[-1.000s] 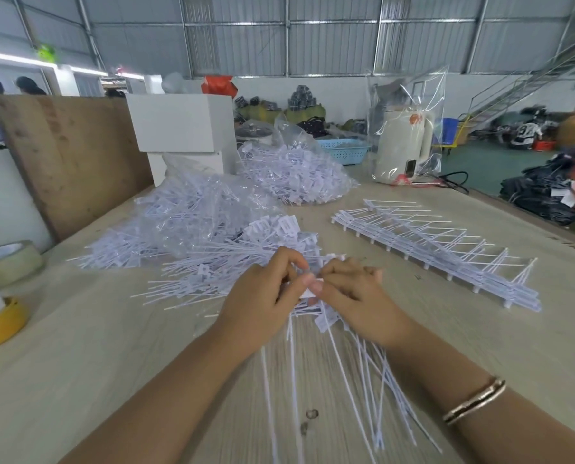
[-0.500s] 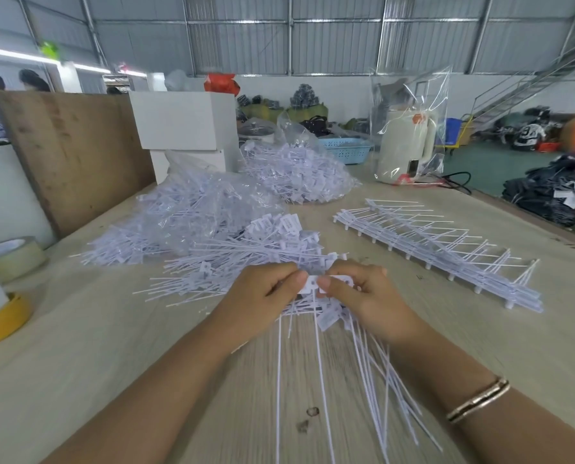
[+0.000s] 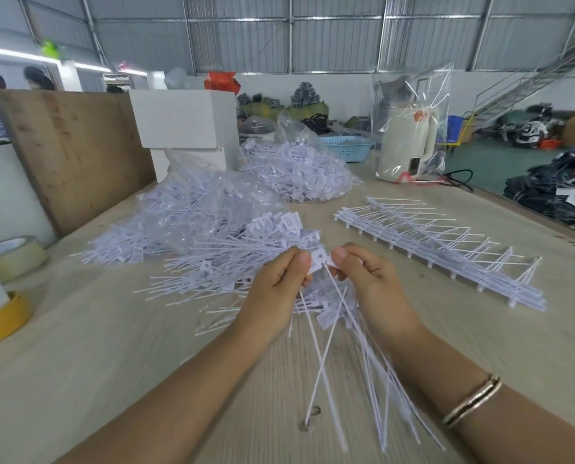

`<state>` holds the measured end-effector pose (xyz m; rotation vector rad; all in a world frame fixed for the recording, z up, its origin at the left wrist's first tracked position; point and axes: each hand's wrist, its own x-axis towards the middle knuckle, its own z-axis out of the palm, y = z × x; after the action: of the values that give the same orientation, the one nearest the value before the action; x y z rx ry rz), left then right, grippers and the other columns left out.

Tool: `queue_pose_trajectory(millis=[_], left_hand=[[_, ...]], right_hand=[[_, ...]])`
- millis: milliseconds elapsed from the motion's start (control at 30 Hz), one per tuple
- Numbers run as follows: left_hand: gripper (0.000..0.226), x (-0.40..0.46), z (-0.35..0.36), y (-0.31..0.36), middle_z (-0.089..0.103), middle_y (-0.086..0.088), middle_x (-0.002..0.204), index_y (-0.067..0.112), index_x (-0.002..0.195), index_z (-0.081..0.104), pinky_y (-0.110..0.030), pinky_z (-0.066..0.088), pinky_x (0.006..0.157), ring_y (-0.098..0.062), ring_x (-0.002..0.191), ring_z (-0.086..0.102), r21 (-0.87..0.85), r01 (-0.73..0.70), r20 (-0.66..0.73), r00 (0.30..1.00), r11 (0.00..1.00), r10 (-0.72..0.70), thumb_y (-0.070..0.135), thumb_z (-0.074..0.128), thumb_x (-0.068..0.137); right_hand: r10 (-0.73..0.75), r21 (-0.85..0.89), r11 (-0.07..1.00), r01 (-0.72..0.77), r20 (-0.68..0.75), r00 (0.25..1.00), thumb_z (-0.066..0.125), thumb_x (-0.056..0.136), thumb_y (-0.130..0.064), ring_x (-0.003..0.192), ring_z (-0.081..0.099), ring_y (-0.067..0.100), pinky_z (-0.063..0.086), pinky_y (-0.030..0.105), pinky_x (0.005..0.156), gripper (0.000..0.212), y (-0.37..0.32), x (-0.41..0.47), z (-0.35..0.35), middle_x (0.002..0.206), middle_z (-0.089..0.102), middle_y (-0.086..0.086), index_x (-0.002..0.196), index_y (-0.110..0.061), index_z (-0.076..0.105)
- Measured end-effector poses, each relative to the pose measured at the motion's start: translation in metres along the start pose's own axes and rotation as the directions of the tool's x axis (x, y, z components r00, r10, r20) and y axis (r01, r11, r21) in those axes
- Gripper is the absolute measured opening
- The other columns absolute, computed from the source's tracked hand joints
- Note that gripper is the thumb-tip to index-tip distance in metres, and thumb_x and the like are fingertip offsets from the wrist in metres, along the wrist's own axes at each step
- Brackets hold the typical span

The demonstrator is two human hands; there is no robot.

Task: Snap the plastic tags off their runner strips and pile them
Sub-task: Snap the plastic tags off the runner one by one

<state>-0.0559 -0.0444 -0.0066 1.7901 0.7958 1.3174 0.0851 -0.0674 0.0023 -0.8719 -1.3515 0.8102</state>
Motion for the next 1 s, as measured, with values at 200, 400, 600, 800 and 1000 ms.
queue_pose_trajectory(millis=[200,400,600,800,1000], left_hand=[[0.034,0.008,-0.038,0.006,0.06,0.012,0.061,0.033,0.064,0.063,-0.008,0.045,0.065,0.001,0.059,0.056,-0.111,0.032,-0.123,0.991,0.993,-0.046,0.048,0.043,0.086],[0.035,0.004,-0.034,0.002,0.052,0.015,0.054,0.026,0.064,0.049,-0.024,0.036,0.054,-0.002,0.05,0.043,0.42,-0.049,0.039,0.999,0.906,0.036,0.031,0.044,0.097],[0.018,0.002,-0.027,0.002,0.046,0.007,0.064,0.02,0.085,0.051,-0.033,0.032,0.058,-0.015,0.061,0.044,0.65,-0.165,0.179,0.982,0.742,0.061,0.019,0.039,0.098],[0.014,-0.002,-0.022,0.003,0.05,0.024,0.072,0.034,0.105,0.036,-0.022,0.034,0.055,-0.001,0.06,0.049,0.616,-0.193,0.277,0.961,0.764,0.019,0.024,0.041,0.097],[0.012,0.003,-0.026,-0.003,0.048,0.012,0.073,0.028,0.089,0.044,-0.026,0.034,0.057,-0.002,0.06,0.043,0.569,-0.189,0.252,0.966,0.801,0.049,0.039,0.046,0.094]], right_hand=[[0.048,0.041,0.998,-0.04,-0.246,0.968,0.051,0.094,-0.019,0.067,0.053,0.008,0.036,0.032,0.083,0.032,-0.006,0.01,-0.042,0.065,0.057,-0.006,0.064,-0.017,0.061],[0.068,-0.655,0.755,-0.02,0.049,0.997,0.062,0.086,-0.035,0.086,0.048,-0.003,0.022,0.032,0.079,0.024,0.015,0.01,-0.029,0.074,0.057,-0.003,0.067,-0.027,0.05],[-0.077,-0.783,0.617,0.084,0.046,0.996,0.063,0.08,-0.053,0.081,0.048,-0.004,0.016,0.032,0.073,0.015,0.017,0.011,-0.027,0.082,0.054,-0.018,0.083,-0.048,0.048],[-0.172,-0.719,0.637,0.279,0.22,0.96,0.044,0.086,-0.061,0.082,0.049,-0.003,0.017,0.013,0.085,0.021,0.011,0.006,-0.015,0.073,0.054,-0.019,0.081,-0.048,0.06],[-0.116,-0.533,0.816,0.224,0.229,0.967,0.059,0.091,-0.028,0.076,0.054,0.014,0.036,0.053,0.083,0.026,0.013,0.007,-0.017,0.068,0.061,0.0,0.069,-0.017,0.066]])
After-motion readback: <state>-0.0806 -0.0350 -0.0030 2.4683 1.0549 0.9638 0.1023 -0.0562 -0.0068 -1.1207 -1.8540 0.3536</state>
